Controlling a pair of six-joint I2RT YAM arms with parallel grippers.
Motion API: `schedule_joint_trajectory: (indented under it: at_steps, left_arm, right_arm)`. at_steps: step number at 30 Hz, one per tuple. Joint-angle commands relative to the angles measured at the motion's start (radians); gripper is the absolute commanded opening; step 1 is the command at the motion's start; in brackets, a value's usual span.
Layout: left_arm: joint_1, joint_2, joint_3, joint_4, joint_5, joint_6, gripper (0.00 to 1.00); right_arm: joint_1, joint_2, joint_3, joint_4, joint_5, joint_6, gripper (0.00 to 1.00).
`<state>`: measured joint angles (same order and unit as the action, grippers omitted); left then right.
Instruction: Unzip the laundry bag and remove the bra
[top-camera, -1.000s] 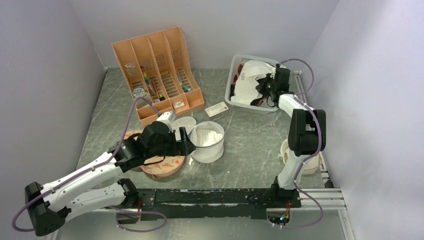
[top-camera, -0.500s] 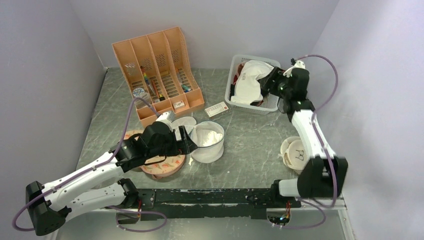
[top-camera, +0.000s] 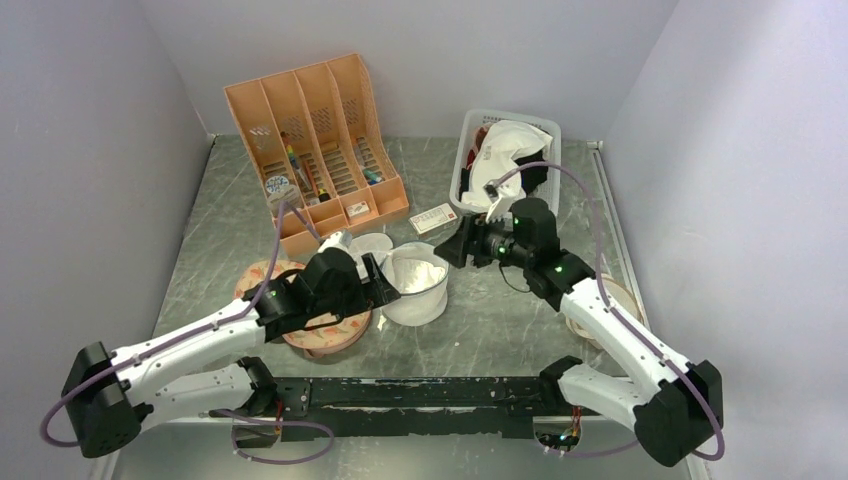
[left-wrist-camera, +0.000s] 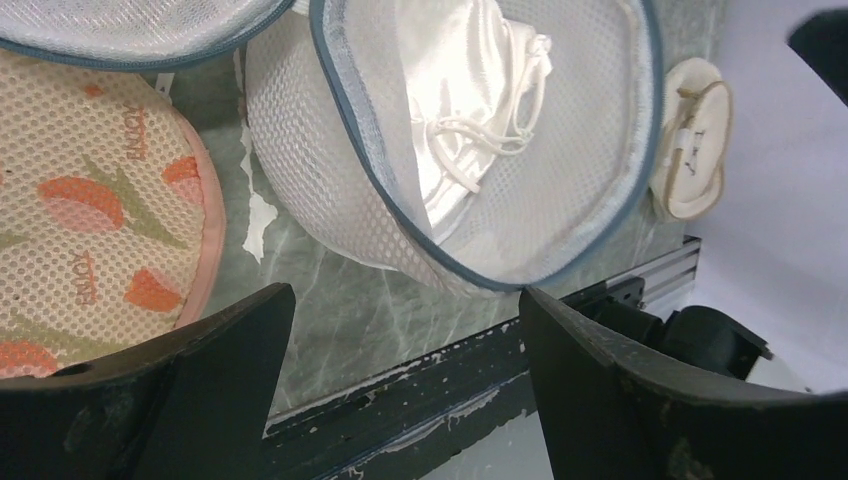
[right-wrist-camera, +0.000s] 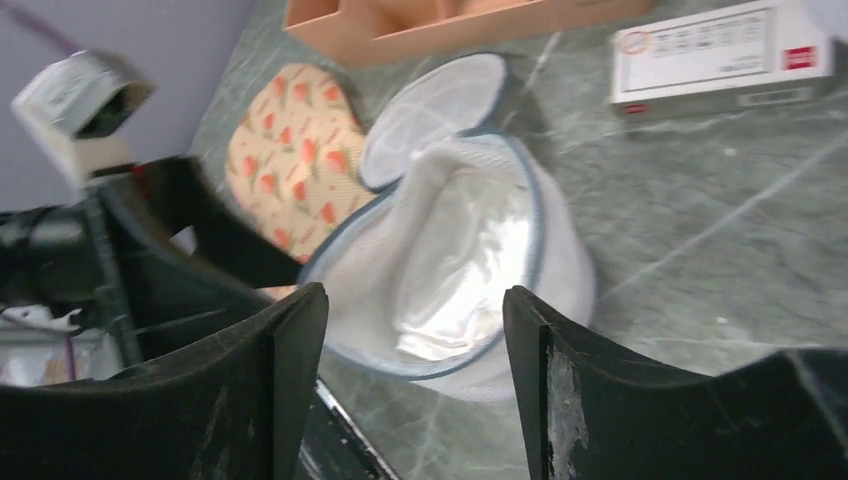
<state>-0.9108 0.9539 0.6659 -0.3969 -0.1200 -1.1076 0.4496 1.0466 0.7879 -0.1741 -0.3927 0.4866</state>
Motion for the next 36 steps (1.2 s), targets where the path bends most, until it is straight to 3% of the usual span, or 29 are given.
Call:
schedule_joint_trajectory:
  at_steps: [1, 4, 8, 12, 16, 21, 24, 28, 36]
  left_arm:
    - [-0.001, 0.067, 0.046, 0.067, -0.019, 0.006, 0.92]
    - [-0.001, 0.110, 0.048, 0.103, -0.016, 0.010, 0.79]
    - [-0.002, 0.135, 0.028, 0.151, 0.021, 0.018, 0.52]
    - [-0.003, 0.121, -0.039, 0.186, 0.047, -0.004, 0.32]
    - [-0.005, 0.093, -0.104, 0.247, 0.095, -0.013, 0.20]
    - [-0.017, 0.100, -0.126, 0.278, 0.137, 0.010, 0.11]
    - [-0.024, 0.098, -0.119, 0.267, 0.127, 0.025, 0.07]
    - [-0.028, 0.084, -0.112, 0.254, 0.112, 0.034, 0.07]
    - [-0.030, 0.082, -0.095, 0.234, 0.106, 0.052, 0.07]
  right_arm:
    - [0.115, -0.020, -0.012, 0.009, -0.017, 0.045, 0.62]
    - [0.189, 0.027, -0.029, 0.012, 0.007, 0.053, 0.52]
    - [0.299, 0.060, -0.102, 0.057, 0.047, 0.089, 0.40]
    - [0.404, 0.059, -0.194, 0.088, 0.138, 0.125, 0.35]
    - [0.455, 0.063, -0.241, 0.042, 0.221, 0.133, 0.33]
    - [0.477, 0.051, -0.260, 0.071, 0.212, 0.140, 0.34]
    - [0.478, 0.036, -0.192, 0.026, 0.302, 0.077, 0.38]
    - [0.477, 0.050, -0.108, 0.010, 0.470, -0.025, 0.45]
    - [0.476, 0.232, 0.013, 0.063, 0.576, -0.184, 0.61]
